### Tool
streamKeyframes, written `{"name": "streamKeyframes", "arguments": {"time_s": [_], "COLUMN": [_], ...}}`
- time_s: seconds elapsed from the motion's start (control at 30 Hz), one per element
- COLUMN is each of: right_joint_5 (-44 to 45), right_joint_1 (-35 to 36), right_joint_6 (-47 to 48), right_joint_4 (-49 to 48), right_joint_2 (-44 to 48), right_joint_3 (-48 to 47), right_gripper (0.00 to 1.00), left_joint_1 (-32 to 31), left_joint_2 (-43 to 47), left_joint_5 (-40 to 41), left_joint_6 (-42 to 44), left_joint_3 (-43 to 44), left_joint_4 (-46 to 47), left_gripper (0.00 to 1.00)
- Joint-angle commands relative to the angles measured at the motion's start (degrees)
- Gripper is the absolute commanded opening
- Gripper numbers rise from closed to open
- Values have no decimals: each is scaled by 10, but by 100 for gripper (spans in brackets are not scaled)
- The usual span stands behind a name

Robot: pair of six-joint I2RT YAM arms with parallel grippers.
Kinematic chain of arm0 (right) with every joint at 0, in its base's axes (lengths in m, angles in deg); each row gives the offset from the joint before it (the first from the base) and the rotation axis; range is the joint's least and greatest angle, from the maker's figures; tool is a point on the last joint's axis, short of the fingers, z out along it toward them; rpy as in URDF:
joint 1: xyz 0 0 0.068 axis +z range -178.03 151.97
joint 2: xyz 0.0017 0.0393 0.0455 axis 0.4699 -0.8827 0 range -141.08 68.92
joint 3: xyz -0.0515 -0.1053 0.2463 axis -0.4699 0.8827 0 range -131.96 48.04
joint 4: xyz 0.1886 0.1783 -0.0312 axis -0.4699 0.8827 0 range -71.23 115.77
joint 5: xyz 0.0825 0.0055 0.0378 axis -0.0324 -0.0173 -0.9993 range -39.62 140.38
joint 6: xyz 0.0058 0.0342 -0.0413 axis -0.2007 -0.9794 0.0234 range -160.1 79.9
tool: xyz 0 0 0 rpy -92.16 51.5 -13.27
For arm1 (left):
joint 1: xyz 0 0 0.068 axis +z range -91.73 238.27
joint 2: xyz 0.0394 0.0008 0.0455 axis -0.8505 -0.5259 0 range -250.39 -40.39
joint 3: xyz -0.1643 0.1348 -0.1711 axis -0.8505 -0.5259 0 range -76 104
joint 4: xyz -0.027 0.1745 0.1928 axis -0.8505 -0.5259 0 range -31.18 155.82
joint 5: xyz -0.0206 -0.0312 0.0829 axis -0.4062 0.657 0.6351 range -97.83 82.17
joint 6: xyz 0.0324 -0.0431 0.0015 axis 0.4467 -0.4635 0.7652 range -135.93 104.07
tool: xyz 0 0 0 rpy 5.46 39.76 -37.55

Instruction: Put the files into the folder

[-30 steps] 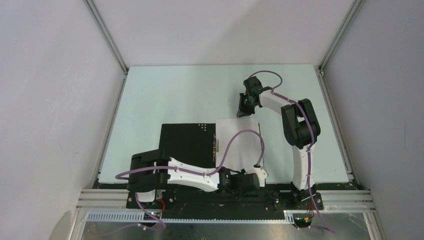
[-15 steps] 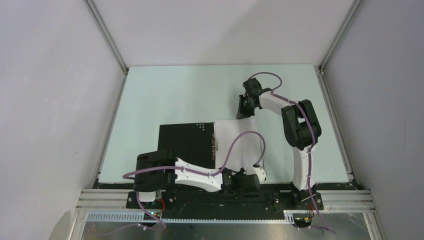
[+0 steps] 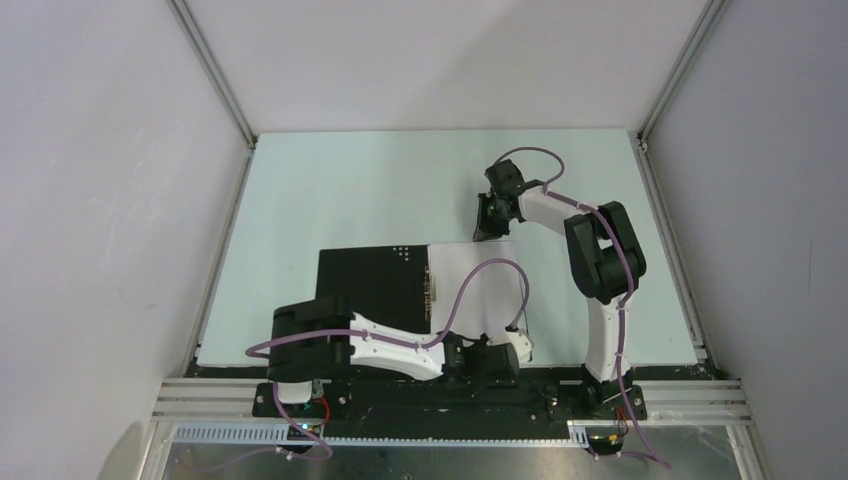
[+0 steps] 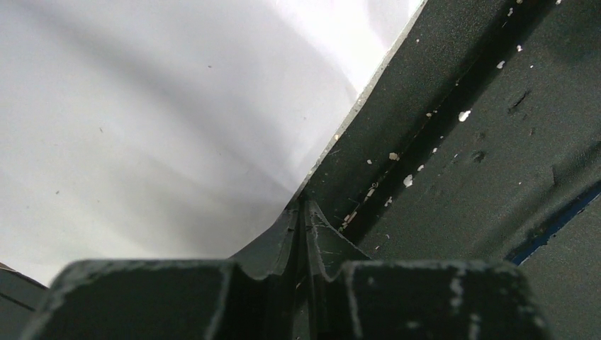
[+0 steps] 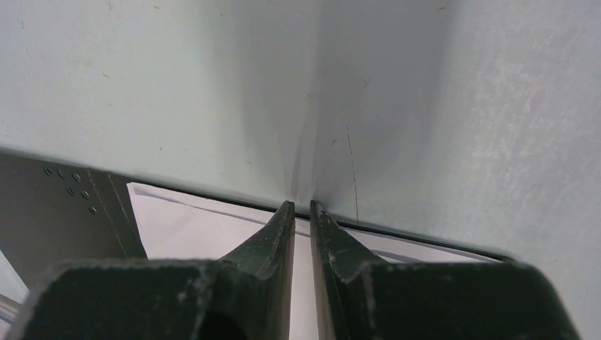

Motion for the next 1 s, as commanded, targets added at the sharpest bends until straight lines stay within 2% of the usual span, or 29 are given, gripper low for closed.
{"name": "streamKeyframes", "arguments": {"time_s": [0.0,0.2,0.53,0.8,0.97], "right_joint_5": [-1,-16,-17,-24,-32], "right_joint_1": [10,8,-1,-33,-58], "right_joint_6": [4,5,3,-19,-27], "right_joint_4": [27,12,39,32,18], "right_joint_2": [29,30,14,38,65], "right_joint_3": [13,4,-68,-66,-31], "right_gripper": [18,22,40,73,80], "left_joint_1": [24,24,24,41,63], "left_joint_2": [18,26,72,140,183], "left_joint_5": [39,13,-35,-99,-126], "left_joint_6": [18,27,43,31,18], "left_joint_3": [7,7,-13,-18,-21], "left_joint_4": [6,6,-3,-29,-40], "left_gripper": [13,17,29,44,47]}}
